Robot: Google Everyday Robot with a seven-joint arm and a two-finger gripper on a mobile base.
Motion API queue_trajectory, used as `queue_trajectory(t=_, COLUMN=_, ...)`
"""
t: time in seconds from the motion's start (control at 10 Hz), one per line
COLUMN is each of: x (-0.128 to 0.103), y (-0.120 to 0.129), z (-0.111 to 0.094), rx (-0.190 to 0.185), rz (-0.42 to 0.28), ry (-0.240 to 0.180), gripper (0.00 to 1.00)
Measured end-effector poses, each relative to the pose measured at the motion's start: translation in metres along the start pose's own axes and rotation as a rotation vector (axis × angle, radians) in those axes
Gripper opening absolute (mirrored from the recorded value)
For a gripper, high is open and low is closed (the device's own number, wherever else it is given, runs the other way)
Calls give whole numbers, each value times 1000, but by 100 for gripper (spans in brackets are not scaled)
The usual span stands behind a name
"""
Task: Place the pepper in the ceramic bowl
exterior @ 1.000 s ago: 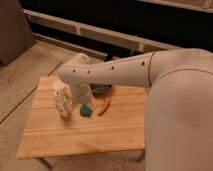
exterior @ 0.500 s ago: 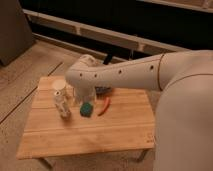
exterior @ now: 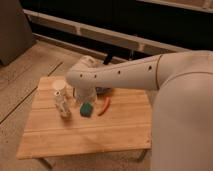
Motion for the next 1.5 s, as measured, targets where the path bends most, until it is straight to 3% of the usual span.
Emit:
queue_trajectory(t=0.5, x=-21, y=-54, z=20, rx=45, rz=169, ry=10, gripper=65)
queue_trajectory(t=0.7, x=-30, y=-72, z=27, rx=1, rz=252, ry=12, gripper=65)
queue_trajectory(t=1.1, x=-33, y=-76, z=29, rx=-15, rz=270, ry=7, gripper=65)
queue_trajectory(t=1.3, x=-34, y=-81, z=34, rx=-2, rz=277, ry=15, gripper=65)
queue_trajectory(t=1.5, x=-33, y=-108, z=55, rx=59, rz=338, ry=56, gripper=65)
